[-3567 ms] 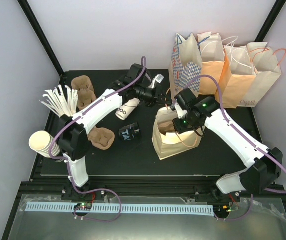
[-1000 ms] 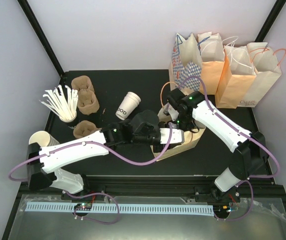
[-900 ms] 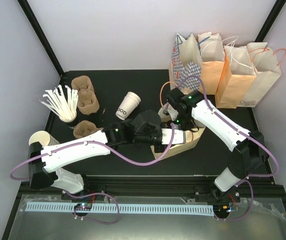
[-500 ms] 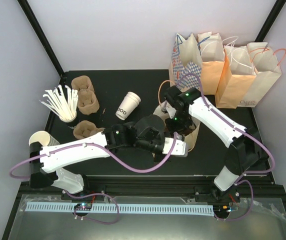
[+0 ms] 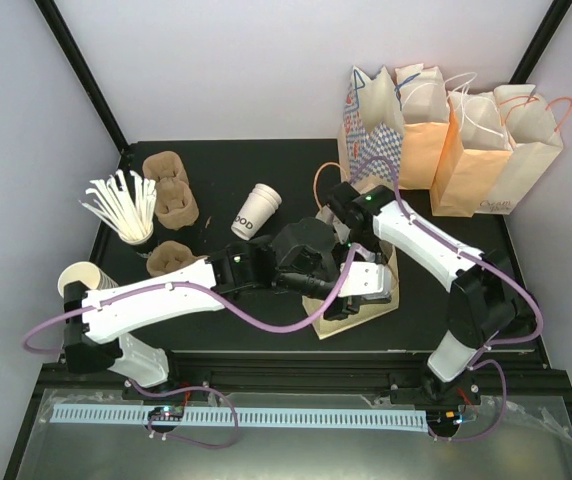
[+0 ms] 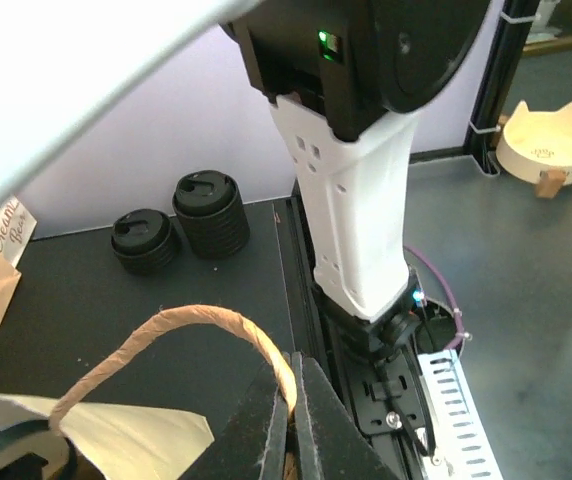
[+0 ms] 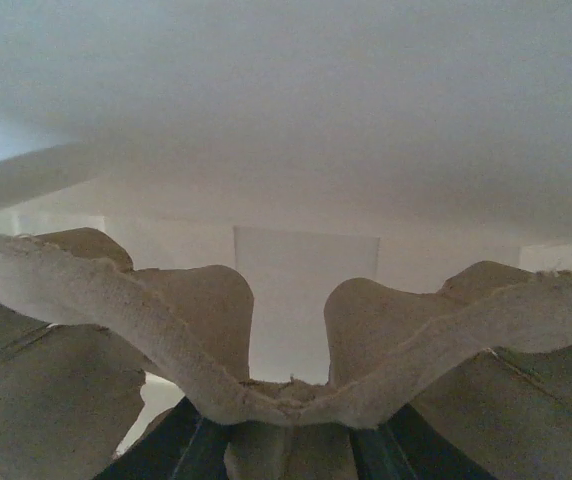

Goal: Pack the takeout coffee

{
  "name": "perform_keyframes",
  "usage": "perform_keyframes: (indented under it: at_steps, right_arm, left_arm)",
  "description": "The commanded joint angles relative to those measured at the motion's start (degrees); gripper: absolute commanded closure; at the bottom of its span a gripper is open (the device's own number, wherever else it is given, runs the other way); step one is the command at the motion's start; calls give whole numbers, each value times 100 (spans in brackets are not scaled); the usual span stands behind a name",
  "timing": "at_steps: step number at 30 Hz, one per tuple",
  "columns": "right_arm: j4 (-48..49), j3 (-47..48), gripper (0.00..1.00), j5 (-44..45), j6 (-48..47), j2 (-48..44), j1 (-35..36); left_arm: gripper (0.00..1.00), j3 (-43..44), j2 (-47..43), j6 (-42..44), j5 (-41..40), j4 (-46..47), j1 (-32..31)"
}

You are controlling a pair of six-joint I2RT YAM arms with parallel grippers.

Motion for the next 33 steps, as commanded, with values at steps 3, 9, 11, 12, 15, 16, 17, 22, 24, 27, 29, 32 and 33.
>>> perform_keyframes:
  at_steps: [3,9,11,12,15,16,17,22,24,27,29,32,33]
  right_arm:
    - [637,-456,70,208,416,-371,-3]
    - [779,-824,70,166,397,-752,12]
    - [821,-947,70,187,393,-889,34]
    - [829,-1006,70,192,399,-945,51]
    - [888,-1164,71,208,469,-1059,93]
    - [913,-1206,71,221,492,-1102,113]
    - [929,-1242,71,226,527,-1142,136]
    - [1024,-1400,71,274,665,-1216,290]
    - [1085,-1481,71,282,706,-1239,323]
    - [1160,-1600,71,333,746,-1262,393]
    - [1168,-1637,71,405,768,-1266,450]
    - [1189,-1705,71,469,802,-1311,524]
    - [1199,-1735,71,463,818,-1329,535]
  left_arm:
    - [98,440,271,-375,66,201,-50]
    - [39,609,-15,-560,-480,35,-30]
    - [33,750,-153,-987,-999,-72,62]
    - [32,864,-194,-1252,-1124,-162,190]
    - [32,1147,-246,-1918,-1241,-598,682]
    - [31,1191,-261,-2033,-1298,-742,820]
    - [31,1213,-271,-2118,-1362,-874,953]
    - [30,1220,-85,-2536,-1201,-1643,1792]
    - [28,1209,15,-2559,-1068,-1835,1999]
    - [28,1058,47,-2410,-1173,-1848,2121]
    - [29,815,15,-2423,-1177,-1688,2188]
    - [31,771,116,-2491,-1035,-1694,2304]
    - [31,791,190,-2518,-1014,-1765,2331]
